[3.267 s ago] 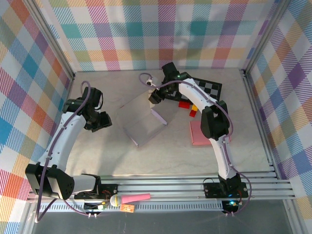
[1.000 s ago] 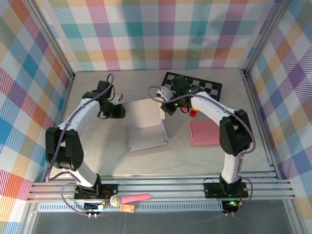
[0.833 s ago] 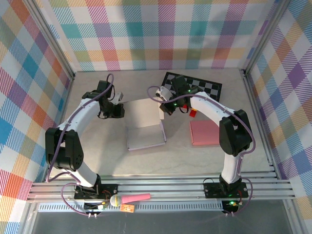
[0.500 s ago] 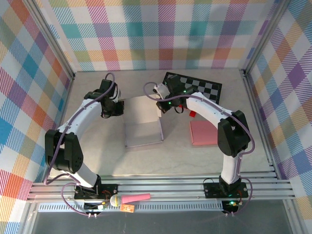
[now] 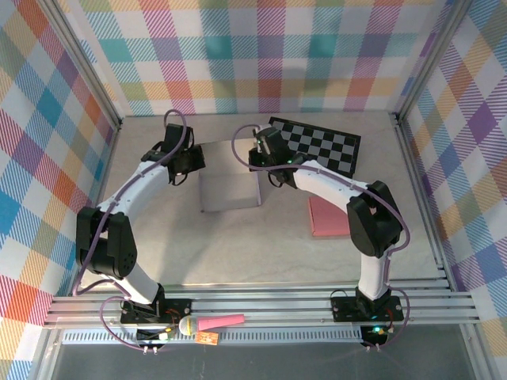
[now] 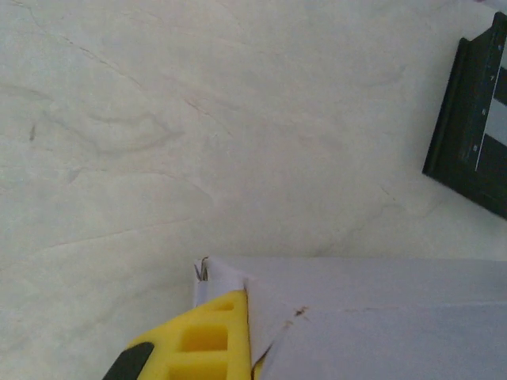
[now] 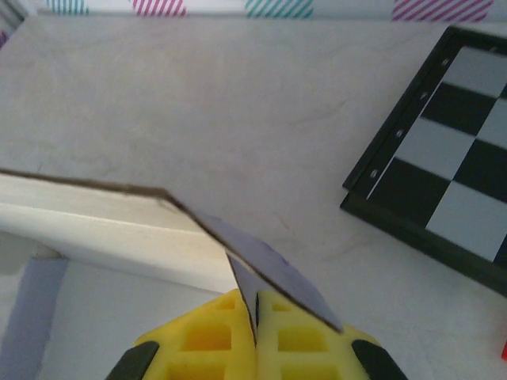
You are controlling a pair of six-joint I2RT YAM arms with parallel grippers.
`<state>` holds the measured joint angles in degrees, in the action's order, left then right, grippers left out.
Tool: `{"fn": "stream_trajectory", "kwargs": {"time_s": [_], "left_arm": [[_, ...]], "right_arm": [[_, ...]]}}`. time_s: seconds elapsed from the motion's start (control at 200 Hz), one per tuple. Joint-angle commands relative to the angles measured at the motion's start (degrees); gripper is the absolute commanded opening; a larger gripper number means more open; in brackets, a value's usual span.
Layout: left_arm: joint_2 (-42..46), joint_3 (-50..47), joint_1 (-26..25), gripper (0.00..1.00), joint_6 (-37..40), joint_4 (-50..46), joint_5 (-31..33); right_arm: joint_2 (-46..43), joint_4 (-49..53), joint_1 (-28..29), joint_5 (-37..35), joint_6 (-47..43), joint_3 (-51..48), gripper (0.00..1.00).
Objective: Fold the paper box
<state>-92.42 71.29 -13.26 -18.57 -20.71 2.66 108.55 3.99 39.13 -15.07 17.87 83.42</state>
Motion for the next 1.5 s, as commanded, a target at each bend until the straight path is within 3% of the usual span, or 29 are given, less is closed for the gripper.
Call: {"fn": "stream_trajectory", "kwargs": {"time_s": [0.0, 0.475, 0.675, 0.76, 0.83, 1.105, 1.37, 1.5], "left_arm": [[1.02, -5.01, 0.16, 0.0, -2.24, 14.29, -1.01], [1.89, -17.1, 0.6, 0.0, -3.33, 29.82, -5.19], [4.27, -21.9, 0.6, 0.0, -3.68, 33.84, -5.25], [5.48, -24.44, 0.6, 0.0, -4.49, 35.33, -4.79], [6.54, -26.55, 0.51, 0.0, -5.24, 36.45, -4.22], [9.51, -30.41, -0.65, 0.0, -3.32, 34.72, -1.63], [9.25, -28.68, -4.0, 0.0, 0.05, 30.1, 3.94], [8.83, -28.65, -5.08, 0.0, 0.81, 29.74, 5.39]], "right_arm": [[1.6, -13.81, 1.08, -5.35, 2.28, -3.76, 0.0], [2.88, -32.93, 2.35, -5.25, 2.98, -17.05, 0.0], [2.42, -34.62, 2.74, -3.99, 0.98, -19.93, 0.0], [1.89, -34.31, 2.87, -4.09, 1.03, -21.43, 0.06], [1.37, -31.43, 2.95, -4.76, 1.98, -21.53, 0.16], [-3.15, -14.08, 2.97, -4.78, 8.31, -18.61, 0.22], [-10.52, 6.87, 2.96, 9.56, 21.43, -14.24, 0.64], [-14.51, 15.05, 2.91, 16.41, 27.94, -14.66, 0.71]]}}
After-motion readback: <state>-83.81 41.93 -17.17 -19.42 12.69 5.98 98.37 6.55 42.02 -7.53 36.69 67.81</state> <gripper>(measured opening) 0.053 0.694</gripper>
